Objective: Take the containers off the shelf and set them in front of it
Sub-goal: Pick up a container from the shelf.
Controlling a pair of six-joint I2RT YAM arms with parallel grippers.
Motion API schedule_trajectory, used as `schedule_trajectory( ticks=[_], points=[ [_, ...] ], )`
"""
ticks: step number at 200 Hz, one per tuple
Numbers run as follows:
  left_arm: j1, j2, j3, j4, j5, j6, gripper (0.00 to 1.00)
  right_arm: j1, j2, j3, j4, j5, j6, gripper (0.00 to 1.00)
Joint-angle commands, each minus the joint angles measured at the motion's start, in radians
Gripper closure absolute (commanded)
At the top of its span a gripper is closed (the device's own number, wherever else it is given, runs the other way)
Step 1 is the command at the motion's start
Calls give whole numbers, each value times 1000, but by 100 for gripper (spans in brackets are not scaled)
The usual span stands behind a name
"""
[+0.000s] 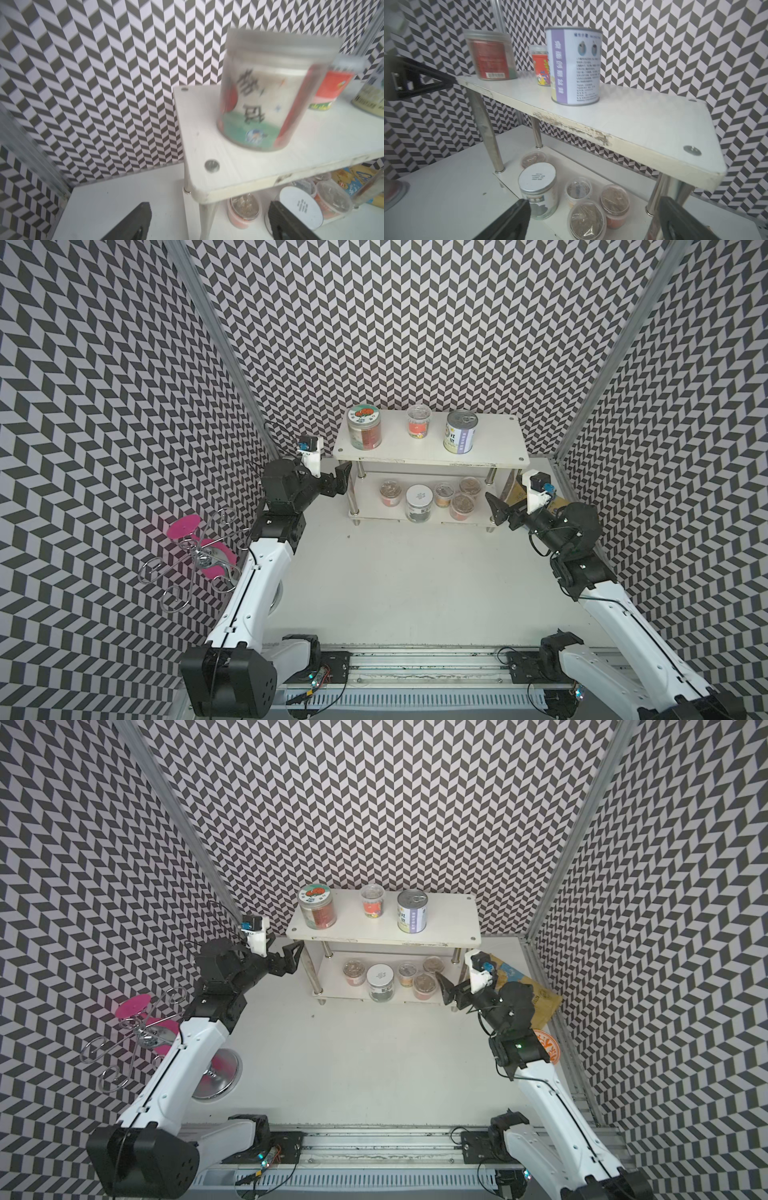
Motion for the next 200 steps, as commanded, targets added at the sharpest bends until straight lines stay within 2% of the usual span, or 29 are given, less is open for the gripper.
schedule_trajectory(
  ticks=[1,27,63,101,145,200],
  points=[
    [-31,18,107,-77,-21,8,2,-2,-7,88,-156,-193,17,0],
    [-73,132,293,-186,-36,57,0,-3,1,158,-285,-271,-2,1],
    [-136,238,457,-232,-95,77,0,-2,-38,155,-293,-266,18,0],
    [-156,367,642,-312,-118,62,0,-2,-47,180,-316,-256,30,0],
    [-170,425,698,-317,-93,38,0,-1,-29,238,-351,-323,44,0],
    [-180,445,722,-294,-82,48,4,-2,-20,252,-338,-310,47,0]
  ],
)
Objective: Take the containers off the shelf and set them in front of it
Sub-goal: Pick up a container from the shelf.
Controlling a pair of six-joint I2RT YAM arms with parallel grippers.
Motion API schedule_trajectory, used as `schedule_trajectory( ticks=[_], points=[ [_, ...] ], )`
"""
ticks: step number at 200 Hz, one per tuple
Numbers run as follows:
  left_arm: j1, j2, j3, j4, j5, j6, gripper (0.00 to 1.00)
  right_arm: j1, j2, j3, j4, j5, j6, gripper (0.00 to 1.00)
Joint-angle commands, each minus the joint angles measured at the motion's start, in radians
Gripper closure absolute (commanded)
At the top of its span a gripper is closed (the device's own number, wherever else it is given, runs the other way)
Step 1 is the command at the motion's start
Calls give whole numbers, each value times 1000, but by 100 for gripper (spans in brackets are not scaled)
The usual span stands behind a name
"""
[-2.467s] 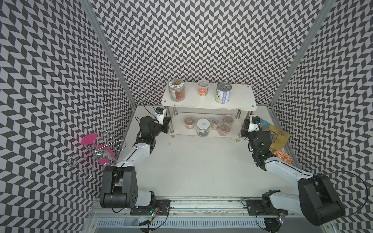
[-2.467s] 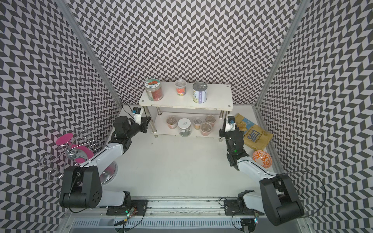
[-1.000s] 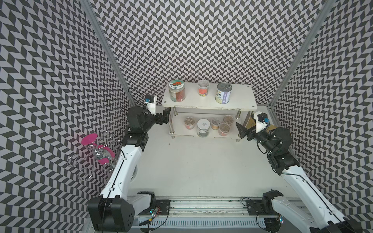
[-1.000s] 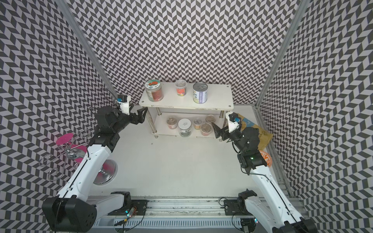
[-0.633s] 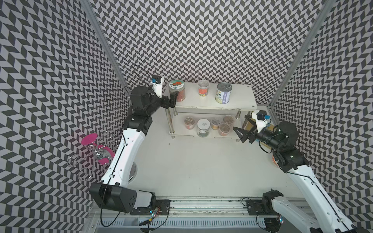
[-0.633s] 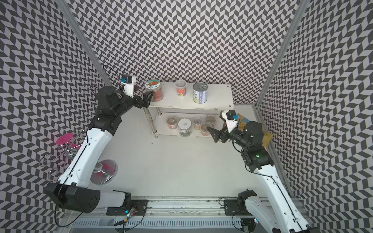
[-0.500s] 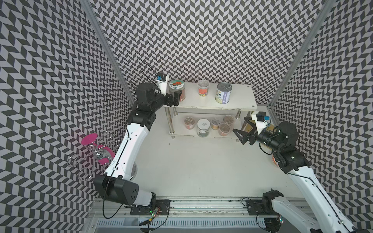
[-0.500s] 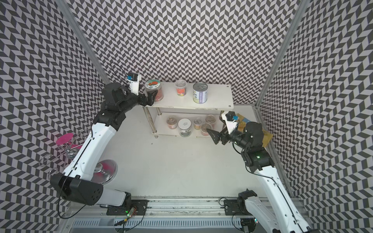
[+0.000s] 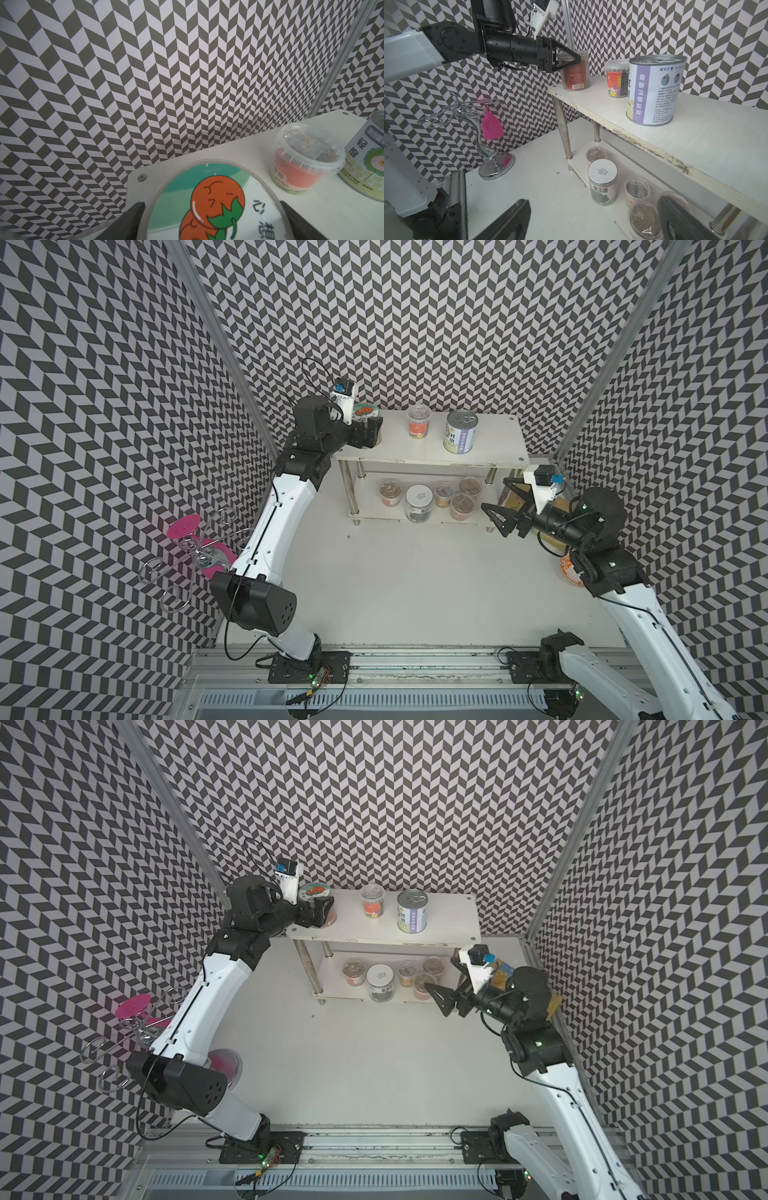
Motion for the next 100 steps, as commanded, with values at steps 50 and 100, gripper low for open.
schedule_trajectory(
  ticks=[50,100],
  points=[
    [-9,13,52,-3,26,8,20,-2,9,18,29,18,11,0],
    [-12,-35,42,-31,31,6,27,-2,11,-6,80,-4,41,0]
  ],
)
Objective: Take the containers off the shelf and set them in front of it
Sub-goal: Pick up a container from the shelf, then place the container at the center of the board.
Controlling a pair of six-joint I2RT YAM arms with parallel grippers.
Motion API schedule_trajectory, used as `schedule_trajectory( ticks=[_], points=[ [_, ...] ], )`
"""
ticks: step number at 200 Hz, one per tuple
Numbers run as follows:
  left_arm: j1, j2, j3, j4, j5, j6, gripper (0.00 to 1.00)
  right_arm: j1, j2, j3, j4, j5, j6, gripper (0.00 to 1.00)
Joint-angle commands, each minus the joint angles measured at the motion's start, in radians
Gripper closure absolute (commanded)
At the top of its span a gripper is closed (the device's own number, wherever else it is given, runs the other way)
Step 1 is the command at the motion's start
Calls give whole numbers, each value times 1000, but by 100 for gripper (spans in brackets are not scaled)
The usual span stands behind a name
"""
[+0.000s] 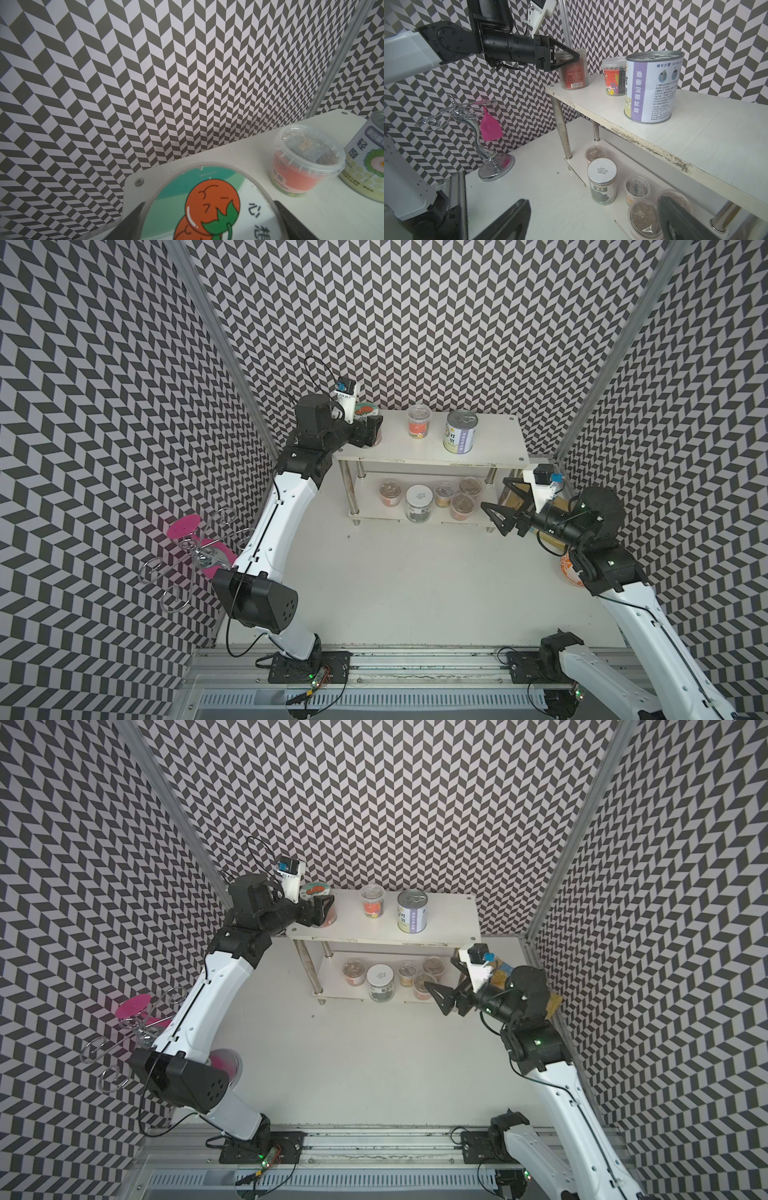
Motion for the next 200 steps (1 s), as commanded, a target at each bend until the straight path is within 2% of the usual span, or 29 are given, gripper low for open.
schedule_trajectory(
  ticks=[1,34,65,95,140,174,200],
  points=[
    [-9,-54,20,-28,20,-2,27,-2,4,-5,73,-13,24,0],
    [-50,-148,-22,-61,6,-9,27,-2,5,-19,112,-65,39,0],
    [-130,-299,-176,-68,-55,-39,27,-1,5,-53,173,-116,72,0],
    [-225,-484,-423,-25,-152,-130,28,-1,0,-75,178,-116,56,1],
    [-399,-708,-909,190,-391,-272,28,2,-17,-130,190,-115,39,0],
    [-428,-743,-1234,419,-471,-339,30,10,-17,-161,197,-104,36,0],
    [-428,-696,-1389,566,-508,-356,29,17,-13,-171,197,-97,21,0]
  ],
)
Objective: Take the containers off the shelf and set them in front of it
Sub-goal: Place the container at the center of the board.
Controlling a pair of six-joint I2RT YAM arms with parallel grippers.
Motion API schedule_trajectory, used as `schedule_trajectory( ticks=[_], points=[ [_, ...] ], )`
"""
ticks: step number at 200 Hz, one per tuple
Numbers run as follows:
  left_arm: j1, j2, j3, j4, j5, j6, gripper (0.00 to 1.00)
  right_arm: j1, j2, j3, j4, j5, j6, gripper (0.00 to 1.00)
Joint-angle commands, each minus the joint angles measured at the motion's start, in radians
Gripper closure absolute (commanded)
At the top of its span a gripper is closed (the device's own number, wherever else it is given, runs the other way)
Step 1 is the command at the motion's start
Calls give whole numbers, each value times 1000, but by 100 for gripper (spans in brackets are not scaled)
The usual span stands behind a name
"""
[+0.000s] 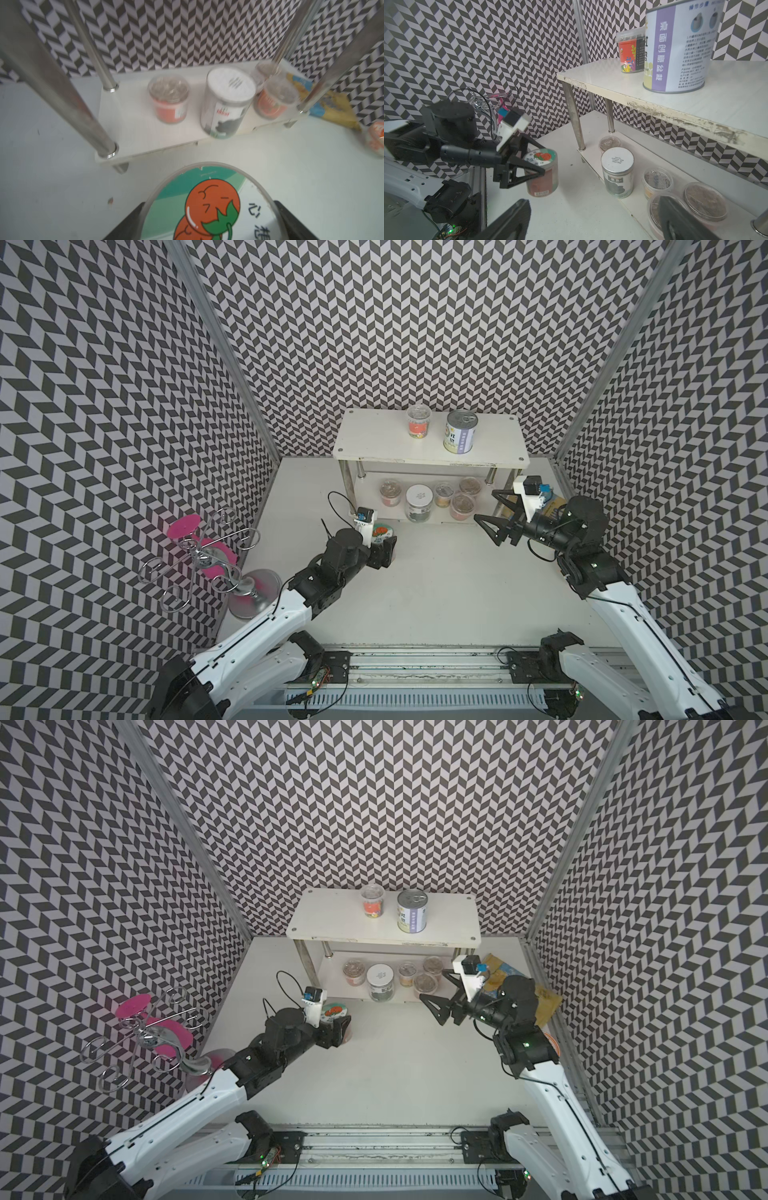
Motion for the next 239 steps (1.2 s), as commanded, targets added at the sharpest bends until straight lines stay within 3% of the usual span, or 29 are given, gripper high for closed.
schedule_trajectory(
  ticks=[1,44,81,125,192,239],
  points=[
    [-6,18,-80,269,-91,-49,29,10,-11,-7,53,0,-21,0],
    [0,96,-221,455,-180,-46,29,17,-11,-30,69,22,-35,0],
    [0,152,-268,535,-179,-28,28,22,6,-31,92,33,-36,0],
    [2,164,-309,576,-178,-23,20,26,24,-33,98,40,-50,0],
    [2,162,-304,526,-125,10,4,25,30,-36,105,51,-55,0],
    [0,87,-264,441,-131,16,0,25,28,-40,107,33,-53,0]
  ],
)
